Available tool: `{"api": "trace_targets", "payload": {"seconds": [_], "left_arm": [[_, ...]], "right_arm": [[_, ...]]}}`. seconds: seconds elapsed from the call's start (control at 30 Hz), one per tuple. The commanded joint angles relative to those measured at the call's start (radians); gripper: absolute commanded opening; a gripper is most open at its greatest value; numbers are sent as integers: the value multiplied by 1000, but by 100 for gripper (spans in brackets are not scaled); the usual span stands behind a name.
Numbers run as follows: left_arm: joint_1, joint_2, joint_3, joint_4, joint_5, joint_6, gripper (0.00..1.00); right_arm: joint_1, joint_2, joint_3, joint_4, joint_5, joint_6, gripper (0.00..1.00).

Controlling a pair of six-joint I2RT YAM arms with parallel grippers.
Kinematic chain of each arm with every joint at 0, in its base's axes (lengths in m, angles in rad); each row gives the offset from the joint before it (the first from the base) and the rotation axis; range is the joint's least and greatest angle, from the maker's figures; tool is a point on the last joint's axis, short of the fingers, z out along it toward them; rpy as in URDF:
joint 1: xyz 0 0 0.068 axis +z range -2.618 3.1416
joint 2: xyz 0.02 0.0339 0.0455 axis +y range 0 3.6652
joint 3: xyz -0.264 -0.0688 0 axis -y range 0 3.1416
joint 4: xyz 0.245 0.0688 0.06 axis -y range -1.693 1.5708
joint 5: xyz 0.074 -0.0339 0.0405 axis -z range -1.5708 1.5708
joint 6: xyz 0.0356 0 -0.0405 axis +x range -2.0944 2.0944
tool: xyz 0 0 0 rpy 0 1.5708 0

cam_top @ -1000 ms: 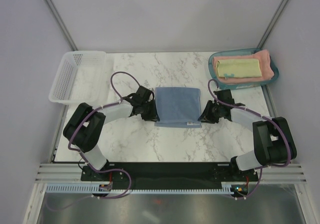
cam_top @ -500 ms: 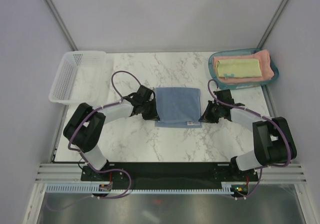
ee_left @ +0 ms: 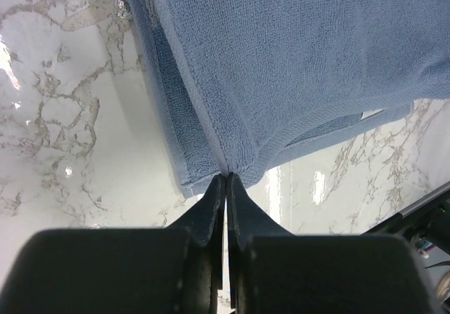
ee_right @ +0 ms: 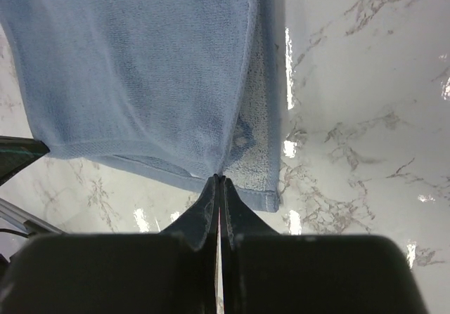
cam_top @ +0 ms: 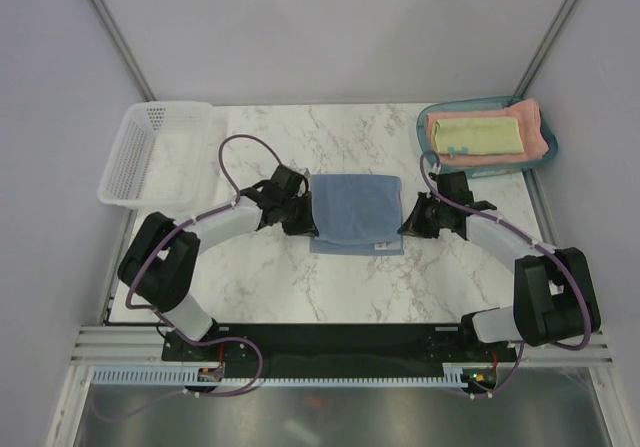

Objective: Fold and stack the towels
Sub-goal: Fold the towel

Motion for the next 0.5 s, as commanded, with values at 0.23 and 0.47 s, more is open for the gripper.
{"api": "trace_targets", "payload": {"seconds": [0.23, 0.47], "left_arm": [[-9, -112, 27, -72, -7, 48, 2], [-23, -89, -121, 23, 19, 27, 2]], "right_arm": [[3, -131, 28, -74, 19, -23, 0], [3, -168, -119, -6, -14, -19, 0]]}}
